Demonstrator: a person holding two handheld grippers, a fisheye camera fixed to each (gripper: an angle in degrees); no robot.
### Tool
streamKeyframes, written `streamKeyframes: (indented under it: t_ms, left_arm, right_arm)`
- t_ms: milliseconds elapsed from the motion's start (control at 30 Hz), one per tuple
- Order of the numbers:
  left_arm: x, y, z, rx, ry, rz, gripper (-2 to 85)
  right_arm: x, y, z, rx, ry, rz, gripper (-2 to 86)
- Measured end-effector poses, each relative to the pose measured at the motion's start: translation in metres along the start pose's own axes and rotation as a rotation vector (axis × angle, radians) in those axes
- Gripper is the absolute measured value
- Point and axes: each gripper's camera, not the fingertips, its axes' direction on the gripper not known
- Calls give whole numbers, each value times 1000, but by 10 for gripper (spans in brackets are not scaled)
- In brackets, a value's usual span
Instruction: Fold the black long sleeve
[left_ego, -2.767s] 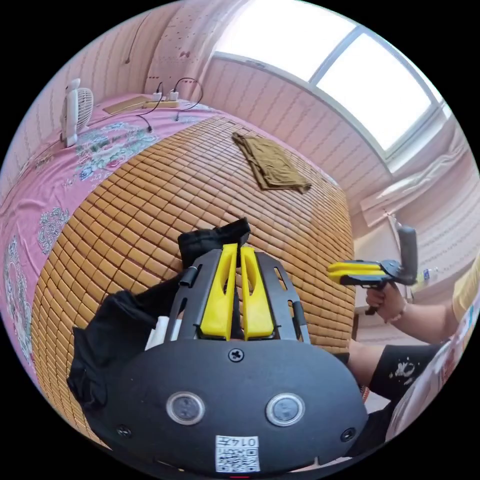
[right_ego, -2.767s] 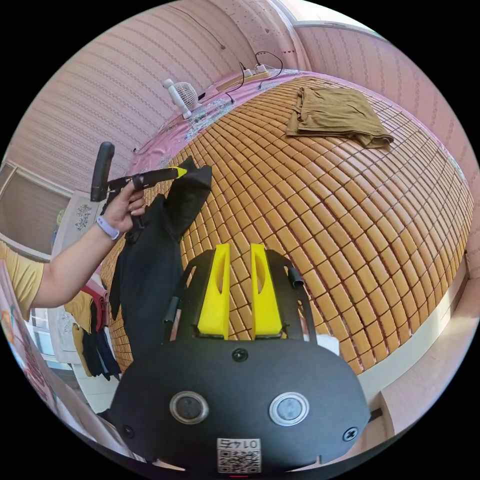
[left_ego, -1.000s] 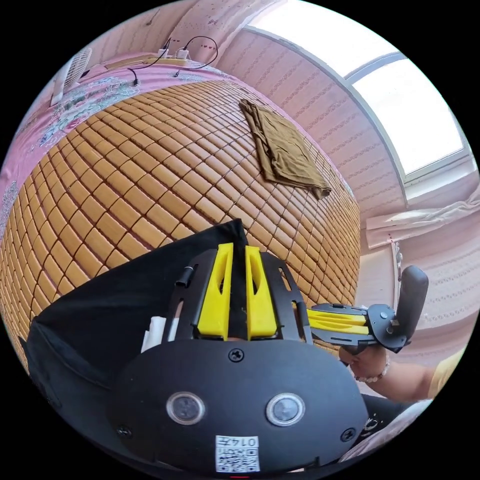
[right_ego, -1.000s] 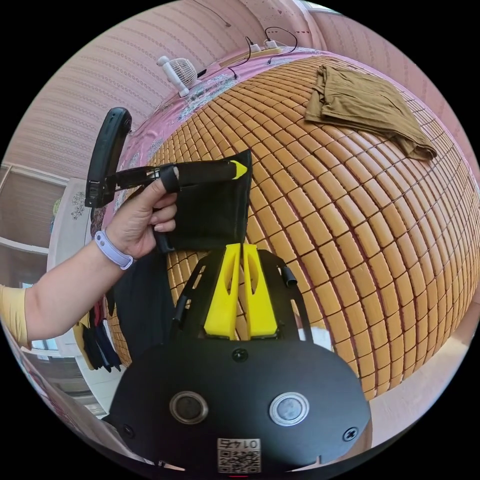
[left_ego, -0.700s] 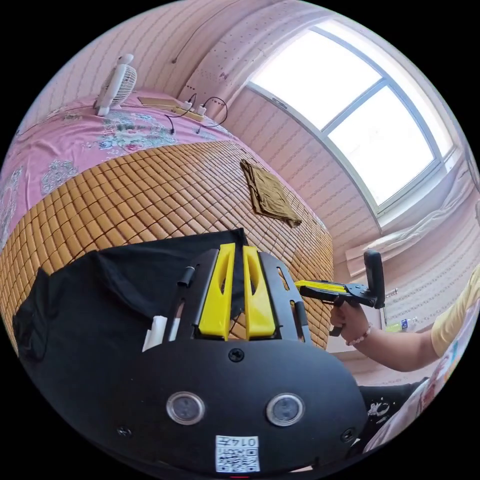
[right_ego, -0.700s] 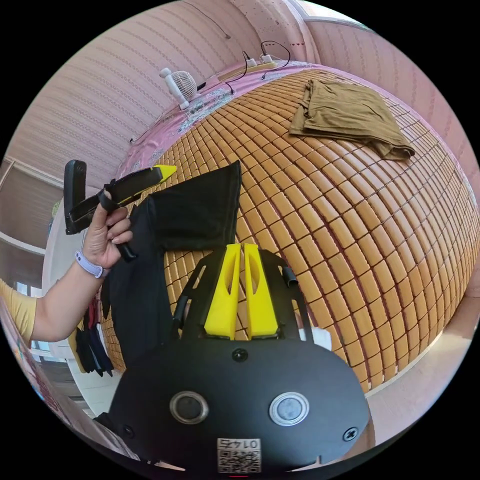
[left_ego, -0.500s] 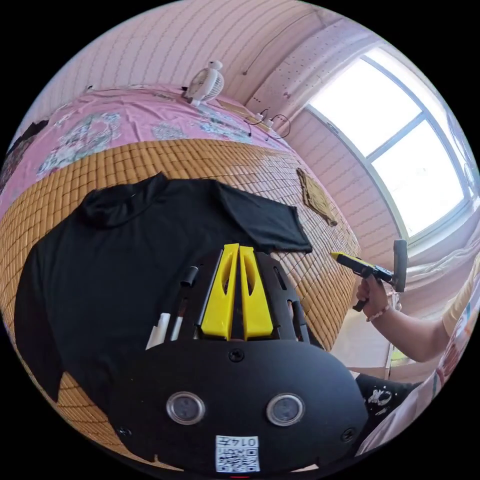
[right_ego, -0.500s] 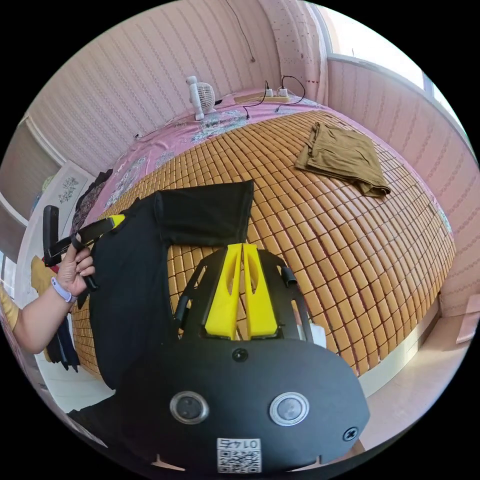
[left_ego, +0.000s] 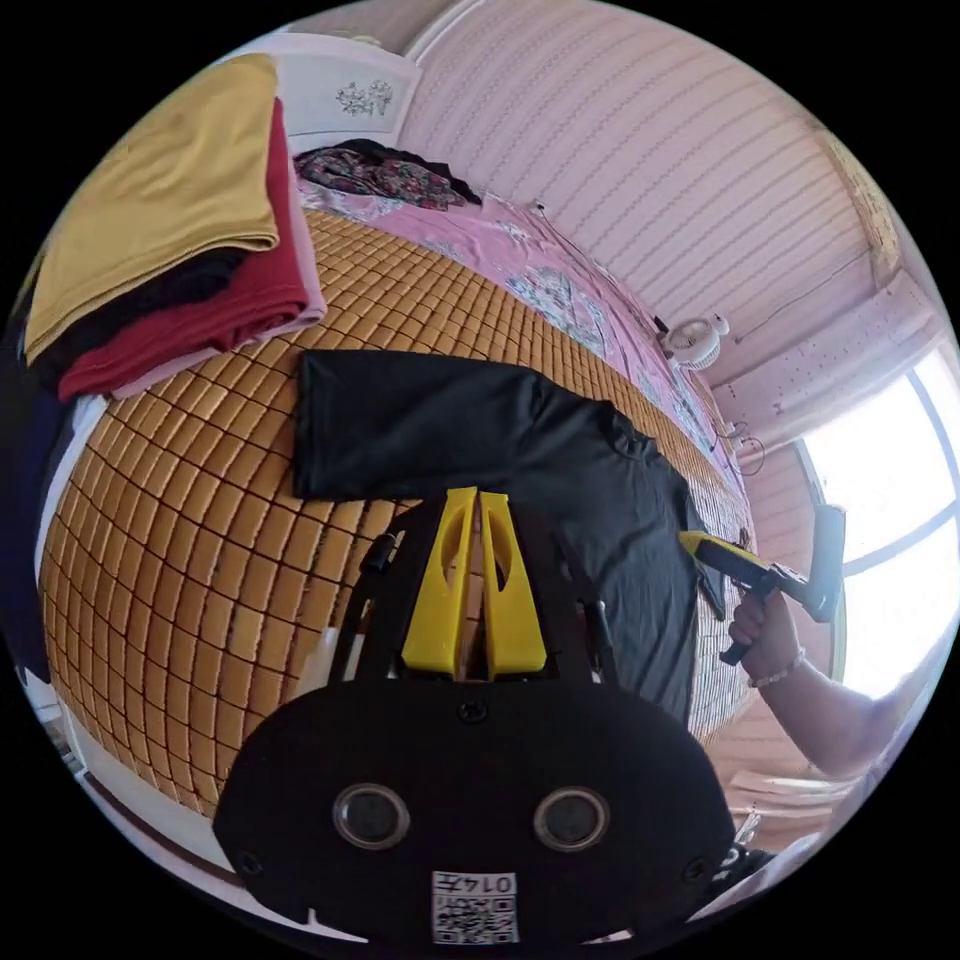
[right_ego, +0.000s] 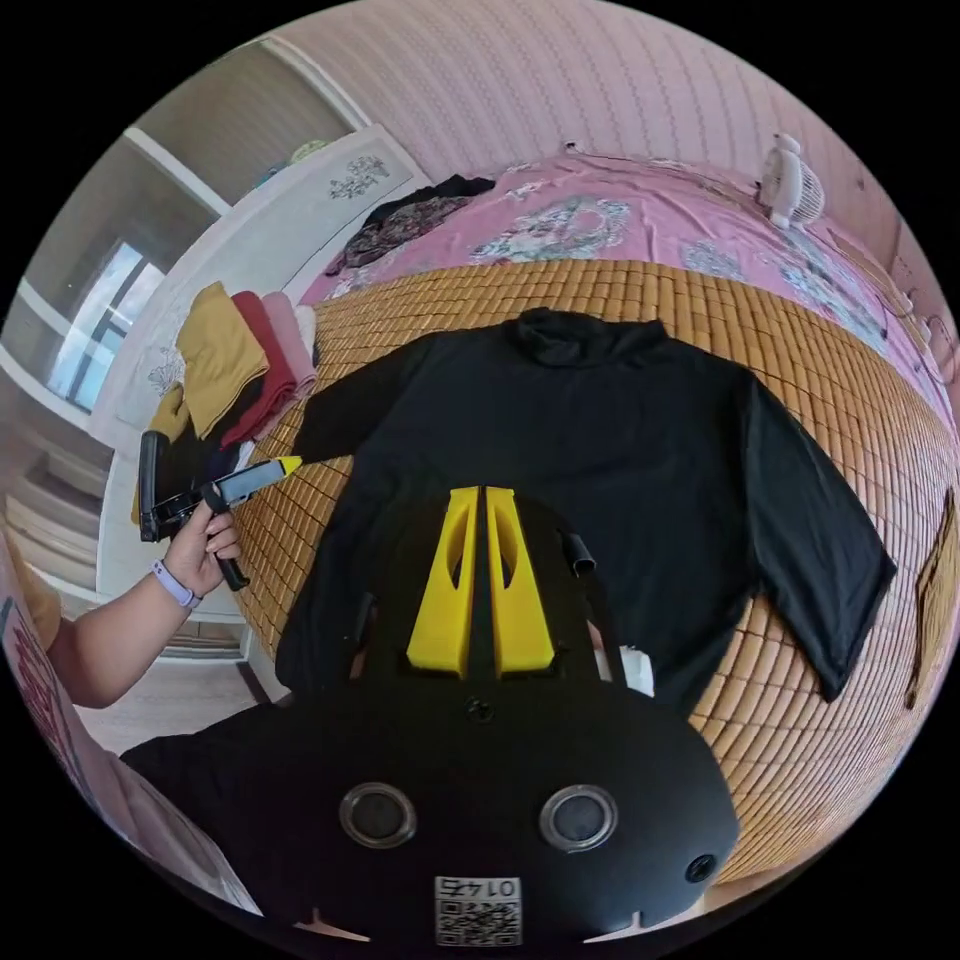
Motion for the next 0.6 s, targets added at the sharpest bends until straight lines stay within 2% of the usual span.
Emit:
streamKeyframes:
  t_ms: [267,433,600]
  left_arm:
    - [-83,-9,-61,118,-41,-220,37]
    - [-102,-4,-83,107,-61,-260,47]
    - [-111,-15,-92,100,-33,-266,61]
  right_arm:
    - [-140,-115,91,-210,-64,-355,48]
    - [-231,-173,158,-296,-65,-538,50]
    - [-296,-216,209,-318,-43,-610,53]
